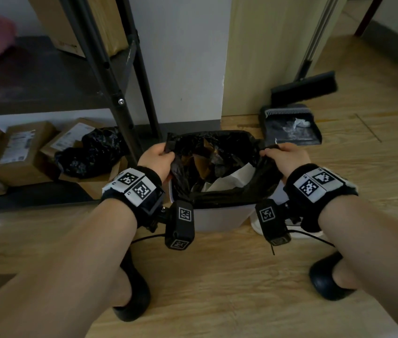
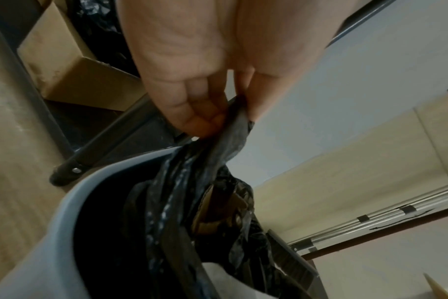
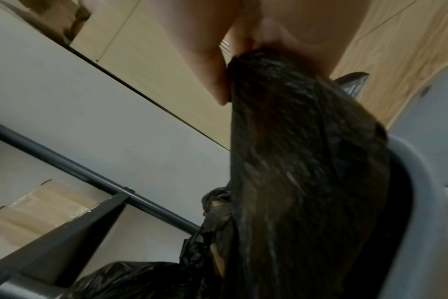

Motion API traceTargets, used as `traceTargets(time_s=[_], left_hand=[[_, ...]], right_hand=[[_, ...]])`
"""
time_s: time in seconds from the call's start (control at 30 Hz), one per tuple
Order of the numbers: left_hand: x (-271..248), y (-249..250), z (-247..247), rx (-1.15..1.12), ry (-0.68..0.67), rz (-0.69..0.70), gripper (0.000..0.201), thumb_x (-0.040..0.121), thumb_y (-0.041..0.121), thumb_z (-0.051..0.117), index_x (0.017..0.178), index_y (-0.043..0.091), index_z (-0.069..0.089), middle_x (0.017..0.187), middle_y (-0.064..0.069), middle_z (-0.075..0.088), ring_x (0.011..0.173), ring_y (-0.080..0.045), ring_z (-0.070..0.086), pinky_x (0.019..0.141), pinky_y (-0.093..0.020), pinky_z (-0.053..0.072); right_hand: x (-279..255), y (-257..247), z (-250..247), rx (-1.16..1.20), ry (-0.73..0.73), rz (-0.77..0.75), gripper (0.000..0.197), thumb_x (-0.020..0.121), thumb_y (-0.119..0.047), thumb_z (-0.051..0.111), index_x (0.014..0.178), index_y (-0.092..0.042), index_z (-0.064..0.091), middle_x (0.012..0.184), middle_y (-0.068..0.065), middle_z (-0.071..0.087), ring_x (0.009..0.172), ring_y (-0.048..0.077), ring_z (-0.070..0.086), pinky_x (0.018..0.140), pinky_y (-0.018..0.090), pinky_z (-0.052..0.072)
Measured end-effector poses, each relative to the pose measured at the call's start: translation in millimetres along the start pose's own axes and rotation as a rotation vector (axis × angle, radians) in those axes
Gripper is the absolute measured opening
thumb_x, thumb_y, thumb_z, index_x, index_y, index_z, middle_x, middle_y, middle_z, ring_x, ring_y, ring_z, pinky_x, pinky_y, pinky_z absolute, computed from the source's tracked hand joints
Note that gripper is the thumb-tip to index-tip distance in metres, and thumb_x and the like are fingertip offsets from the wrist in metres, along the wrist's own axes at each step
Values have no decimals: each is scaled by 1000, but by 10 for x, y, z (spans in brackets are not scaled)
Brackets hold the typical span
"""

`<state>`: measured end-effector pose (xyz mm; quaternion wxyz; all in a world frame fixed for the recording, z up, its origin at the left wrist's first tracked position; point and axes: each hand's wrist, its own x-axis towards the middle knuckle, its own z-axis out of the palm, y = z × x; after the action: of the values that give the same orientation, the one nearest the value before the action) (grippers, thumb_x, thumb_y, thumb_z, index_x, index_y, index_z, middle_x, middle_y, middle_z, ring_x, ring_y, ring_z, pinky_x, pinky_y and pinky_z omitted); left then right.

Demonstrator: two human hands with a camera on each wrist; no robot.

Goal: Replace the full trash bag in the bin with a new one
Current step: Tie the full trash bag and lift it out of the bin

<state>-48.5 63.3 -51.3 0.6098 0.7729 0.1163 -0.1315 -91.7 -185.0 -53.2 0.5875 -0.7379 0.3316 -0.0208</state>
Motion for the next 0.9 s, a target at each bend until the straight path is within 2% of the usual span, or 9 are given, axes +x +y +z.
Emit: traceTargets(time_s=[0.1, 0.23, 0.37, 0.43, 0.53, 0.63, 0.73, 0.8, 0.9], left_hand=[[-11, 98, -29, 84, -6, 75, 34, 92, 15, 46, 122, 14, 62, 124, -15, 63, 116, -31, 59, 105, -47, 44], [-78, 211, 19, 283, 49, 156, 35, 94, 14, 50, 128, 10, 58, 133, -8, 58, 126, -22, 51, 107, -20, 31], [-129, 254, 66, 364, 51, 190, 34, 90, 15, 59, 123, 11, 62, 127, -8, 63, 119, -20, 57, 98, -19, 36], [-173, 273, 95, 423, 24, 202, 33, 90, 15, 58, 122, 12, 63, 125, -6, 64, 118, -19, 58, 97, -21, 38], [-223, 284, 140, 411, 33, 227, 30, 89, 14, 57, 118, 12, 65, 120, -8, 67, 113, -21, 61, 103, -27, 43], [-237, 289, 165, 422, 23, 254, 30, 90, 14, 56, 118, 14, 66, 119, -7, 68, 111, -20, 62, 103, -29, 45], [-276, 282, 223, 564, -108, 324, 36, 91, 8, 50, 123, 15, 63, 126, -6, 64, 120, -18, 57, 100, -20, 38], [-305, 265, 277, 628, -214, 307, 37, 91, 6, 48, 124, 15, 62, 125, -9, 65, 119, -23, 57, 97, -23, 40], [-332, 279, 310, 599, -320, 212, 35, 93, 6, 47, 124, 11, 61, 121, -16, 64, 115, -30, 58, 92, -29, 46]], right_hand=[[68, -94, 27, 29, -47, -55, 24, 79, -16, 62, 57, -20, 71, 94, 15, 74, 95, 33, 68, 93, 49, 52], [34, -300, 138, 76, -80, -148, 13, 90, 1, 46, 85, 1, 58, 76, 12, 69, 75, 25, 69, 77, 39, 58], [-5, -432, 249, -142, -74, -284, 14, 89, 1, 42, 93, -2, 55, 67, 5, 60, 55, 18, 57, 56, 27, 47], [-48, -447, 285, -285, -67, -314, 13, 84, -4, 52, 97, -3, 58, 78, 9, 62, 71, 22, 59, 64, 27, 44], [-203, -447, 355, -360, -48, -365, 46, 87, -16, 60, 128, -6, 44, 115, 14, 62, 104, 25, 59, 80, 24, 42], [-377, -450, 471, -396, -105, -443, 65, 88, -28, 61, 144, -14, 30, 109, 4, 57, 101, 18, 56, 89, 23, 41], [-413, -424, 641, -495, -264, -377, 42, 91, -42, 52, 100, -5, 66, 82, 7, 65, 76, 23, 63, 73, 28, 51], [-422, -405, 713, -447, -351, -245, 42, 92, -42, 50, 69, -9, 63, 62, 4, 58, 58, 15, 55, 53, 15, 43], [-363, -358, 741, -393, -362, -173, 36, 92, -32, 53, 70, -7, 65, 59, 2, 55, 55, 10, 50, 42, 7, 37]])
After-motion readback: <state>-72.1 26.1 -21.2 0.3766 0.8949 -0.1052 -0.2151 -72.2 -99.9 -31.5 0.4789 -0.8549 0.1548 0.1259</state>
